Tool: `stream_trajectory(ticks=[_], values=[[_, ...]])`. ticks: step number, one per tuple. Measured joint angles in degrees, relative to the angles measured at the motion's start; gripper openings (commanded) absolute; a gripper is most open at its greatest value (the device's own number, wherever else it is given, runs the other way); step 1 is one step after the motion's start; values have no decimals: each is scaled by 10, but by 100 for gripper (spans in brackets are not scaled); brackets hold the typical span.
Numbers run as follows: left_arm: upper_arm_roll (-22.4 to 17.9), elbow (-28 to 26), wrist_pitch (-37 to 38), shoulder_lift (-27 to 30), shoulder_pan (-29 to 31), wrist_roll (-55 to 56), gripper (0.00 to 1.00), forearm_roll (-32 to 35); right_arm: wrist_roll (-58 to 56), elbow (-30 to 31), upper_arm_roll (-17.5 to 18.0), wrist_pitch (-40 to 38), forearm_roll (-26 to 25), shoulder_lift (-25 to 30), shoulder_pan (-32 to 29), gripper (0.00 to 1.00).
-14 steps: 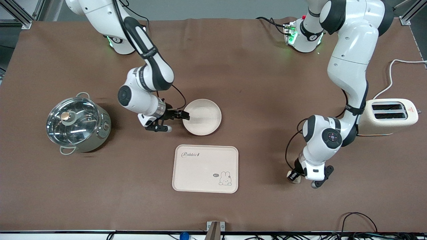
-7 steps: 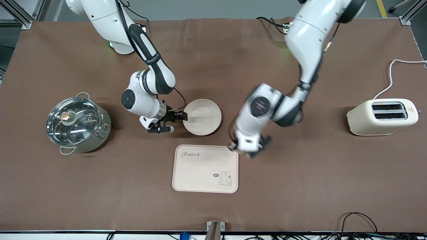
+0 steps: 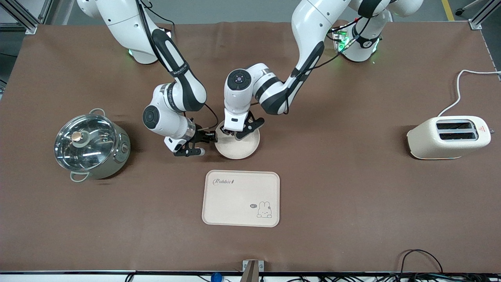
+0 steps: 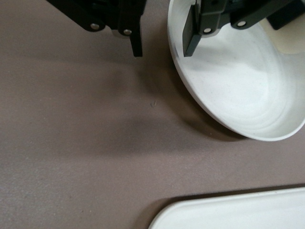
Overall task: Place bun in plate and plate on tray
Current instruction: 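Carry the bun over the plate while the right gripper grasps the plate rim, then release the bun onto the plate and lift the left gripper away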
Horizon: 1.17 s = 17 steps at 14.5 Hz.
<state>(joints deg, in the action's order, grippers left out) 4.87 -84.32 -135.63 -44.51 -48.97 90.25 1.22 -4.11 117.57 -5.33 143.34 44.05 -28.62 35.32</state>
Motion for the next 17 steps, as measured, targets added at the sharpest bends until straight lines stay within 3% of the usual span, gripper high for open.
stream_trajectory(ticks=[1, 3, 4, 6, 7, 10, 14, 17], values=[[-1, 0, 0, -2, 2, 0, 68, 0, 0, 0, 0, 1, 0, -1, 0, 37], [-2, 0, 0, -3, 6, -1, 100, 0, -1, 0, 0, 1, 0, -3, 1, 36], [-2, 1, 0, -3, 7, -2, 100, 0, -1, 0, 1, 1, 0, -3, 2, 32], [-3, 4, 0, -2, 8, -2, 100, 1, -1, 0, 1, 2, 0, -4, 3, 7], [-3, 7, 1, 2, 9, -2, 100, 1, -1, 0, 1, 2, 0, -4, 3, 2], [-21, 28, 62, 49, 35, -38, 100, 4, -3, 0, 2, 10, 0, -4, 5, 0], [-25, 72, 237, 179, 167, -230, 100, 4, -12, -2, 1, 10, 0, -4, 4, 0], [-26, 74, 312, 258, 234, -385, 100, 4, -19, -37, -3, -8, 0, -1, -4, 0]])
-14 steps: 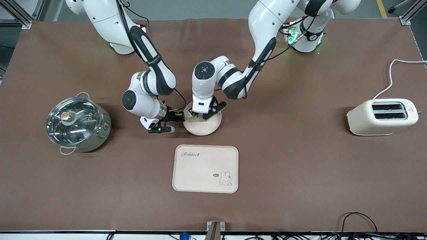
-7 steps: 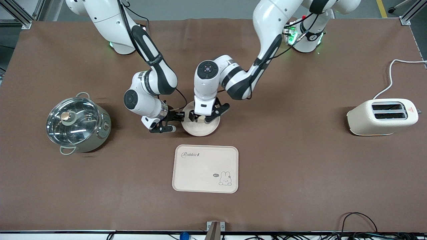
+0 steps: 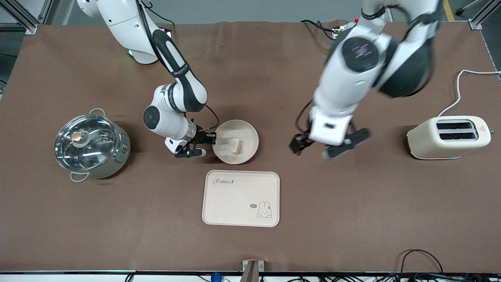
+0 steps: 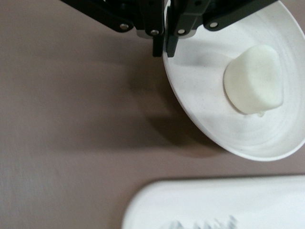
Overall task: Place bun in plate and plate on tray
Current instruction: 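Release the bun onto the plate and lift the left gripper away, then carry the plate onto the tray with the right gripper while the left gripper retracts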
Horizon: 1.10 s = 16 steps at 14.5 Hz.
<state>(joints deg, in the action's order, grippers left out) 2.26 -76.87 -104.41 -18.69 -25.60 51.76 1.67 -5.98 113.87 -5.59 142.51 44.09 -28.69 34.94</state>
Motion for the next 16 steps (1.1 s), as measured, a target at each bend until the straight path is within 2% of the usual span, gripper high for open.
stream_trajectory(ticks=[3, 7, 11, 13, 16], values=[[-1, 0, 77, 63, 69, -182, 100, 0, -3, -104, -3, -38, -4, -32, -18, 0], [0, -6, 141, 130, 147, -334, 100, 0, -4, -316, -6, -130, -47, -165, -67, 0], [-6, -70, 193, 203, 172, -413, 100, -11, 57, -487, -12, -252, -57, -275, -110, 0], [-9, -116, 197, 238, 172, -420, 100, -17, 90, -545, -15, -268, -62, -305, -117, 0], [-10, -157, 197, 267, 172, -426, 100, -17, 122, -570, -15, -250, -62, -325, -117, 0]])
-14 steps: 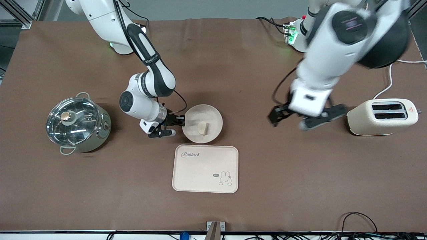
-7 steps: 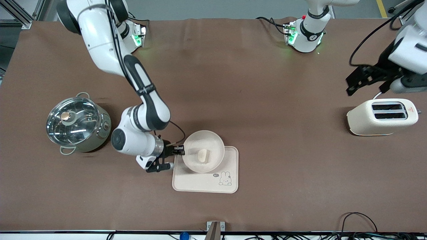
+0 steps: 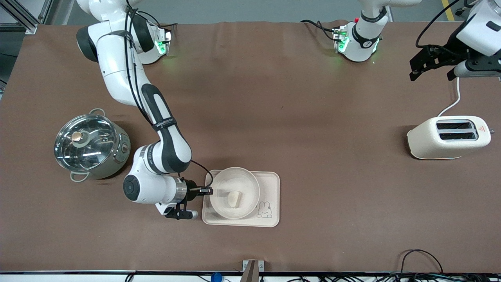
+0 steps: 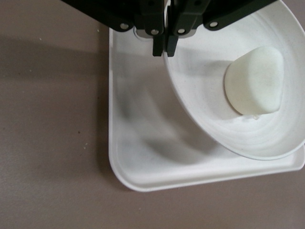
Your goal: Place bun in plate and plate on tray
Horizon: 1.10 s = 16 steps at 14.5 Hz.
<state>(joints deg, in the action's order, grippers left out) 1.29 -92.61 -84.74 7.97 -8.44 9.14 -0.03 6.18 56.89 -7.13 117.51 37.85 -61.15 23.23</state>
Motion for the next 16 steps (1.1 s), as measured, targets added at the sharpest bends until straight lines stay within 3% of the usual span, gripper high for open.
stream_trajectory(ticks=[5, 6, 7, 8, 10, 16], values=[[-1, -11, -8, 0, 0, 0, 100, 12, 18, -14, 2, 31, 0, -26, 8, 1], [-1, -12, -10, -1, 0, 0, 100, 12, 23, -16, 2, 31, 0, -26, 8, 20], [-1, -13, -13, -3, 0, 0, 100, 12, 33, -17, 2, 31, 0, -26, 9, 48], [-2, -13, -17, -6, 0, 0, 100, 12, 51, -19, 3, 31, 0, -26, 10, 51], [-2, -13, -24, -11, 0, 0, 100, 12, 77, -26, 3, 30, 0, -25, 15, 100], [-2, -13, -42, -19, 1, 0, 100, 12, 93, -29, -6, -93, -6, 28, -4, 100]])
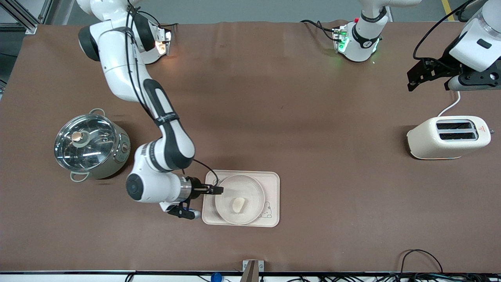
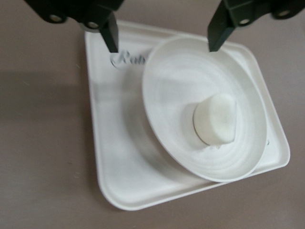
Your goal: Place bun in plate and plate on tray
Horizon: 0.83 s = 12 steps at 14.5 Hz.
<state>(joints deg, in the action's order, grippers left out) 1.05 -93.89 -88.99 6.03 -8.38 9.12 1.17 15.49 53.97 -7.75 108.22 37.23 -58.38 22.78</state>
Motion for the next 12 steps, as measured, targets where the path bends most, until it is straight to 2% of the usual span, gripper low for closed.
stream_trajectory(ticks=[3, 6, 9, 12], values=[[0, 0, -7, -1, 0, 0, 100, 0, 0, 32, -11, -49, -24, 58, -21, 100], [0, 0, -7, -1, 0, 0, 100, 0, -8, 132, -13, -36, -82, 151, -21, 100], [0, 2, -7, 0, 0, -1, 100, 0, -59, 250, -23, -25, -141, 269, -29, 100], [-1, 6, 0, 1, 0, -1, 100, 0, -99, 336, -28, -60, -225, 391, -60, 100]])
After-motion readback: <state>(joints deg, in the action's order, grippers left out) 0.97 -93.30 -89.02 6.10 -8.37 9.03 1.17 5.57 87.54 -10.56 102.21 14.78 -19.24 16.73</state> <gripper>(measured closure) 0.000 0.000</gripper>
